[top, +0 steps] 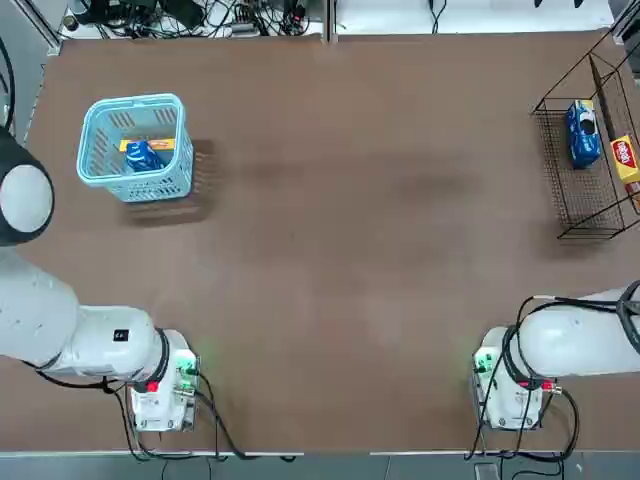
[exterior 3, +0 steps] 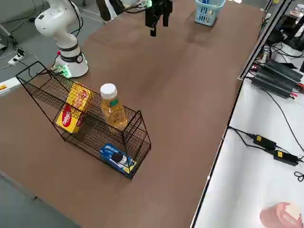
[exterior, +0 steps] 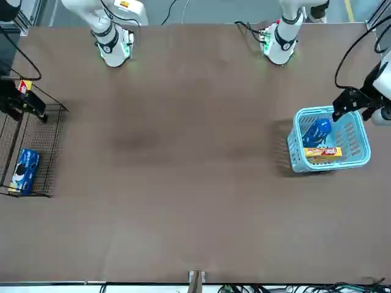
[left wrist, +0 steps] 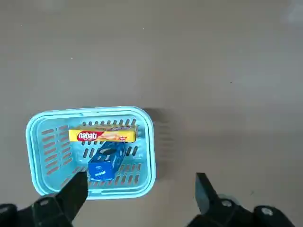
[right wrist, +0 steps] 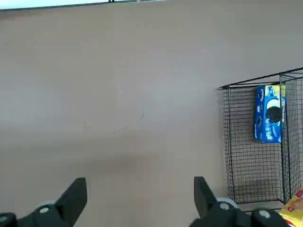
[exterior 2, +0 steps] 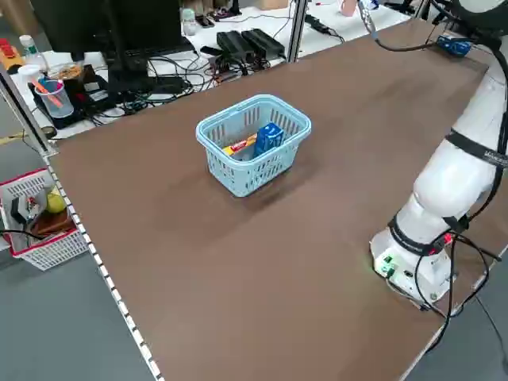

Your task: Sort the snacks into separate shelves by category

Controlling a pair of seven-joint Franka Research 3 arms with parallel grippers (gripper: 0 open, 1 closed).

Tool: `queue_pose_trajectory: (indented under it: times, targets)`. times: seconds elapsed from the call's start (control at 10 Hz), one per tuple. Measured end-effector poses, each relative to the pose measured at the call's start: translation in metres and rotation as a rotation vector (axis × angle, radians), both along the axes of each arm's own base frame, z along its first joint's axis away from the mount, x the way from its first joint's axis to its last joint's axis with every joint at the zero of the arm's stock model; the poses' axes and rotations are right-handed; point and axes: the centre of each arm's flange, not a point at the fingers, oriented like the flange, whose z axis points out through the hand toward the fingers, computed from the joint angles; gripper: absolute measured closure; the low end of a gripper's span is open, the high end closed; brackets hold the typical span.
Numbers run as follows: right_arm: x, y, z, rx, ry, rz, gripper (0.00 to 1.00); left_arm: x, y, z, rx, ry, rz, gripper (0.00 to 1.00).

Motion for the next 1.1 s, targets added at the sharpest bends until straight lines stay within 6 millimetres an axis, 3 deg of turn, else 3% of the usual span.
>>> queue_pose_trajectory:
  times: [0.3,0.5,0.7,1.1]
  targets:
    - [0.0,0.0,0.0,0.0,0.0,0.0,0.0,0.0,0.001,0.0,0.0,0.001,0.002,0.0]
    - [0.0,0.0,0.0,0.0,0.0,0.0,0.0,0.002,0.012,-0.007,0.001,0.015,0.023,0.0]
    - [0.0,0.0,0.0,0.0,0.0,-0.001,0.0,0.018,0.044,-0.041,0.0,0.076,0.076,0.0]
    - [0.0,0.0,0.0,0.0,0.001,-0.001,0.0,0.043,0.088,-0.128,-0.009,0.195,0.145,0.04]
